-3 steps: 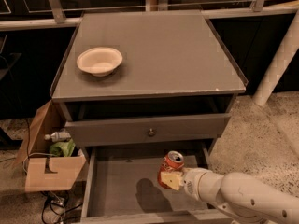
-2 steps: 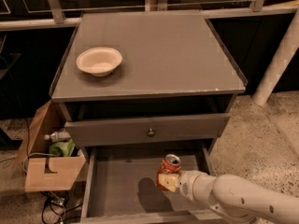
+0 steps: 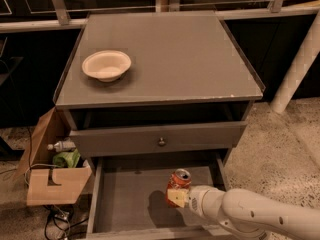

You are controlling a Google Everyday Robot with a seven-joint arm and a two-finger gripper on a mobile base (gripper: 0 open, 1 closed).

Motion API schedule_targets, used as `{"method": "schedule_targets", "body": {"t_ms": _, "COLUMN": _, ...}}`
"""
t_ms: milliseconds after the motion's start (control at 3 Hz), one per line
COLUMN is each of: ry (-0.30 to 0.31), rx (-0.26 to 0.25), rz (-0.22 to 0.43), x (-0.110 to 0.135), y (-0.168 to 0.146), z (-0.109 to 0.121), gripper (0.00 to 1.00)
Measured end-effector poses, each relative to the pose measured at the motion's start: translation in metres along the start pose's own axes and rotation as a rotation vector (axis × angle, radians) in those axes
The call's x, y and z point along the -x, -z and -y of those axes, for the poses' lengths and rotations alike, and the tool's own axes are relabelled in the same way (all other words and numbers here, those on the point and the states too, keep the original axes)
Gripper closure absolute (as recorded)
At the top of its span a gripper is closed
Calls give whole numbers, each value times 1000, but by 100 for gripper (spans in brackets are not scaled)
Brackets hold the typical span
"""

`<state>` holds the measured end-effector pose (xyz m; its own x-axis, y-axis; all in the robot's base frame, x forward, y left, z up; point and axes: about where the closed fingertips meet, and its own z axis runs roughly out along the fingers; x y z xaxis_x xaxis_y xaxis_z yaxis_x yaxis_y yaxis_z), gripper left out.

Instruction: Place coke can into middle drawer

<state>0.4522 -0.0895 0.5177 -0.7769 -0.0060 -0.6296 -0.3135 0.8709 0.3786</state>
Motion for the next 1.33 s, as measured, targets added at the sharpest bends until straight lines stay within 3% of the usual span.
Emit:
{"method": "schedule_targets", "body": {"t_ms": 667, "ry": -75, "rx": 20, "rz": -3, "x": -21, "y": -50, "z": -6, "gripper": 100}}
{"method": "schedule_targets", "body": {"t_ms": 1000, "ry": -118, "rx": -26, "rz": 18, "x": -28, "y": -70, "z": 7, "gripper": 100}}
{"method": "schedule_targets", "body": {"t_ms": 1333, "ry": -123, "rx": -38, "rz": 23, "x": -29, "y": -72, "z": 11, "gripper": 100}}
